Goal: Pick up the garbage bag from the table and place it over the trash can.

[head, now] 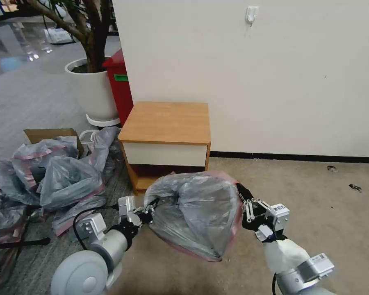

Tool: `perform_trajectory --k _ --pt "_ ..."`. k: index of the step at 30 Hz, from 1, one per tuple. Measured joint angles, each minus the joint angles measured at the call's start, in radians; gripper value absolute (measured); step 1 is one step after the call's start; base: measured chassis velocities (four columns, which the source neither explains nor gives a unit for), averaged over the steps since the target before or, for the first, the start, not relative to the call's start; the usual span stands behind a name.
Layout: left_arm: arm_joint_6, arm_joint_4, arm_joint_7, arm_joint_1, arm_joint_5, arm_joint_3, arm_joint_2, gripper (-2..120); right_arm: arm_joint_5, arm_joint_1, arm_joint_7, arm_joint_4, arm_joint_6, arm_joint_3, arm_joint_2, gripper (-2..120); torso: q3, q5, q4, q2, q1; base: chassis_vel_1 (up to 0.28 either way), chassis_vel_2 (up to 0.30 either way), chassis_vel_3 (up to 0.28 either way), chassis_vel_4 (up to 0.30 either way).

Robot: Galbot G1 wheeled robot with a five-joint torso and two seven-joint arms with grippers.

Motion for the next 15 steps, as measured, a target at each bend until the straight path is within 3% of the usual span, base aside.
perform_trajectory --k 15 --pt "-0.002 -0.011 0.004 0.012 -0.073 0.006 -0.022 3 0.012 0.056 0.003 -0.111 0.003 0.006 0.006 0 0.0 0.0 0.0 0.0 0.0 0.0 0.0 0.0 0.0"
